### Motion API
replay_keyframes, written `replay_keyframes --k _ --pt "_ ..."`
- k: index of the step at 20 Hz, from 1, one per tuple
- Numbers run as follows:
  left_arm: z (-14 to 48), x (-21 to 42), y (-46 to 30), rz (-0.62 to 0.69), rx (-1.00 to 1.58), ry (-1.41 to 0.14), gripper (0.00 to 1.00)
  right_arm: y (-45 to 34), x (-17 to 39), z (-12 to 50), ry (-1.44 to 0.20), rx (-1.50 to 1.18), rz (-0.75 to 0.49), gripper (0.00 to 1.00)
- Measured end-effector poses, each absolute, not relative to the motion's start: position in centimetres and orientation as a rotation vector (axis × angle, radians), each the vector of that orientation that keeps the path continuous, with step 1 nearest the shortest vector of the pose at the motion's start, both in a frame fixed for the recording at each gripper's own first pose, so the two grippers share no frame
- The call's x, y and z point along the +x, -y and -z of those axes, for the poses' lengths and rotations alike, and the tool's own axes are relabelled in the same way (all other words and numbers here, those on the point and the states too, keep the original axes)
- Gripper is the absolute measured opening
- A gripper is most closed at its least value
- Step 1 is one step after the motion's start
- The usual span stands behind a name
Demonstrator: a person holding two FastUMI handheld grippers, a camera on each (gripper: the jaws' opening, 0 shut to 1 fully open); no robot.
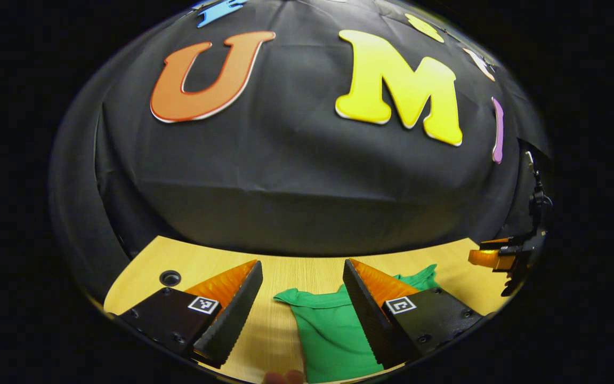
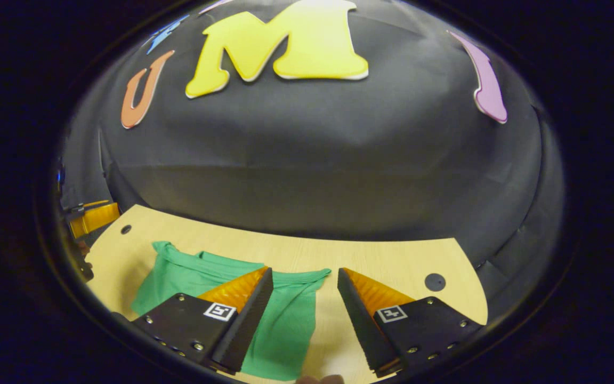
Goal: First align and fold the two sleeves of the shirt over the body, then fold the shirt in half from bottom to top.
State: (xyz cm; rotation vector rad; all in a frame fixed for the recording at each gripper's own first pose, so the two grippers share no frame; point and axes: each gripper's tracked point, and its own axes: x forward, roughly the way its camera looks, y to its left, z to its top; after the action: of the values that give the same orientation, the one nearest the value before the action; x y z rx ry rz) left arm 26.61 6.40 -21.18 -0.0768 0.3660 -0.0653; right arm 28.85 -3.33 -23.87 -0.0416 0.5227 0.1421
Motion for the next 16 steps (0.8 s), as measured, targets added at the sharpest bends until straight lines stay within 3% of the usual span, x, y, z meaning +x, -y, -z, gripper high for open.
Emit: replay_keyframes --k 9,16 --pt "5.9 16.0 -4.7 0.016 0.0 -0.16 1.0 1.2 18.0 10.2 -0.298 -0.021 -0.139 0.81" --pt "1.4 6.8 -0.9 0.013 -0.001 -0.072 0.97 0.6 8.5 4.8 -0.171 -0.02 -0.088 0.81"
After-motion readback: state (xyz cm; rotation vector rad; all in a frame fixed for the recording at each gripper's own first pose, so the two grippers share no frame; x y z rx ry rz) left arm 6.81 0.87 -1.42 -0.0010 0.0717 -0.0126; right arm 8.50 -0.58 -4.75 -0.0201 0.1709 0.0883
